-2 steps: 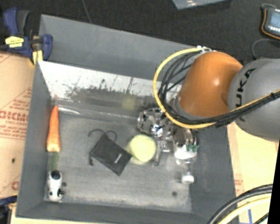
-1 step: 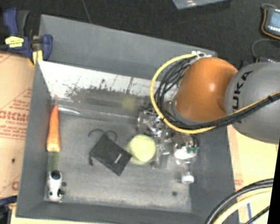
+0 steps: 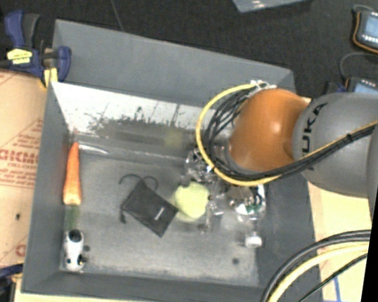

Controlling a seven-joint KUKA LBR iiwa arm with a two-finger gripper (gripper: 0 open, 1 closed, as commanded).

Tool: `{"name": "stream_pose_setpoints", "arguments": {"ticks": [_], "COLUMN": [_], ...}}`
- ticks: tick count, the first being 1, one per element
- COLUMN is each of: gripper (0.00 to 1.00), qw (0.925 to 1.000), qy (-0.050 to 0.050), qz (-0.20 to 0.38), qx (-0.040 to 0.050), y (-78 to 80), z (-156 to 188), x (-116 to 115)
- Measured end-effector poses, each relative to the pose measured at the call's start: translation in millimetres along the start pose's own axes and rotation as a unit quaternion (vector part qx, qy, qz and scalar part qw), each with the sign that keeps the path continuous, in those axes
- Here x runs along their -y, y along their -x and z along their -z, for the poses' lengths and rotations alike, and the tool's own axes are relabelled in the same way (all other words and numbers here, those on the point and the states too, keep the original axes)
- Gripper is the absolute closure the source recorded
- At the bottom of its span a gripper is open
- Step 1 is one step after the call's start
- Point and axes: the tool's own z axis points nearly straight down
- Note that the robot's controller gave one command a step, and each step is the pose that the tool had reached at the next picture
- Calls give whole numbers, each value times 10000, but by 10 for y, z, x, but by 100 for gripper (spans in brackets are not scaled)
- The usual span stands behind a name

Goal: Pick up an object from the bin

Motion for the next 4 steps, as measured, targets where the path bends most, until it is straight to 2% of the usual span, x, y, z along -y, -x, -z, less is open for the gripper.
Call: {"name": "stream_pose_setpoints", "arguments": {"ticks": [1, 2, 3, 4], "gripper": [0, 100, 100, 100], "qw": [10000, 9851, 9852, 9843], "qy": [-9, -14, -11, -19], "qz": [61, 1721, 1715, 1762], "qx": [8, 39, 39, 63], "y": [3, 383, 383, 427], "z": [-162, -398, -399, 858], "x": [-61, 113, 112, 36]}}
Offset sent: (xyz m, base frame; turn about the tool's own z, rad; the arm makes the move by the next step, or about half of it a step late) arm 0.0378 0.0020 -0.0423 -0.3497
